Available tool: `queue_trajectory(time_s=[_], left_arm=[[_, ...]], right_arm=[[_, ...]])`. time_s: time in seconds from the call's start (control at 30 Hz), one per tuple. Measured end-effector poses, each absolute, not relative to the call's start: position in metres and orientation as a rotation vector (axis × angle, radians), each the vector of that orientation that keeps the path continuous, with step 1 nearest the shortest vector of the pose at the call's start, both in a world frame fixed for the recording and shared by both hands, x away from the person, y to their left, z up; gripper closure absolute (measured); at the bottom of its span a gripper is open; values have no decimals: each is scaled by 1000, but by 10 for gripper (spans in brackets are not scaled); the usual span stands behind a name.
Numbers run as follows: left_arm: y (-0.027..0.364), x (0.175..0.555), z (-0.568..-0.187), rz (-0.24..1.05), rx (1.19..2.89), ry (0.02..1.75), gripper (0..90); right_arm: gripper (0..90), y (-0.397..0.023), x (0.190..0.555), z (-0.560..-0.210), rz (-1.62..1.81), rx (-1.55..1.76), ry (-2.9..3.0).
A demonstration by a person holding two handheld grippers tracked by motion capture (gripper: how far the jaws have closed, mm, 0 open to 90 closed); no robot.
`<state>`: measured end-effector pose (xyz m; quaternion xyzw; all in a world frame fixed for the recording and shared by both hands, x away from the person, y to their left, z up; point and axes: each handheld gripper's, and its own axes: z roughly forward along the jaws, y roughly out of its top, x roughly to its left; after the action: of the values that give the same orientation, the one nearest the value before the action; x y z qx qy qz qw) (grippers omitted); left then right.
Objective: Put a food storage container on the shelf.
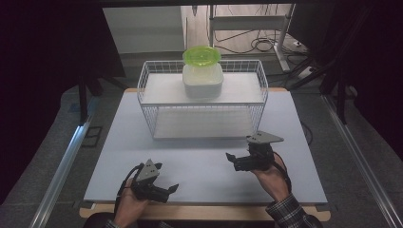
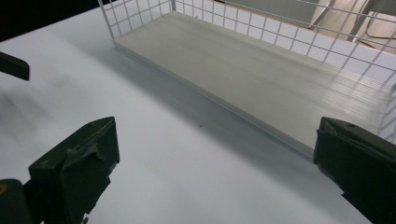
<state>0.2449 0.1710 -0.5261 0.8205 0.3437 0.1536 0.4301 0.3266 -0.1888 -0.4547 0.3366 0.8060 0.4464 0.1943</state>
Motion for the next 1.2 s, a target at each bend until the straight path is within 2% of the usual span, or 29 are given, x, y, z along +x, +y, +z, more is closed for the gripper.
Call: queue_trajectory(time_s=[1.2], left_arm=[[169, 246, -529, 397, 2077, 863, 24]], right_arm=[[2, -212, 299, -512, 1061, 1021, 2374]])
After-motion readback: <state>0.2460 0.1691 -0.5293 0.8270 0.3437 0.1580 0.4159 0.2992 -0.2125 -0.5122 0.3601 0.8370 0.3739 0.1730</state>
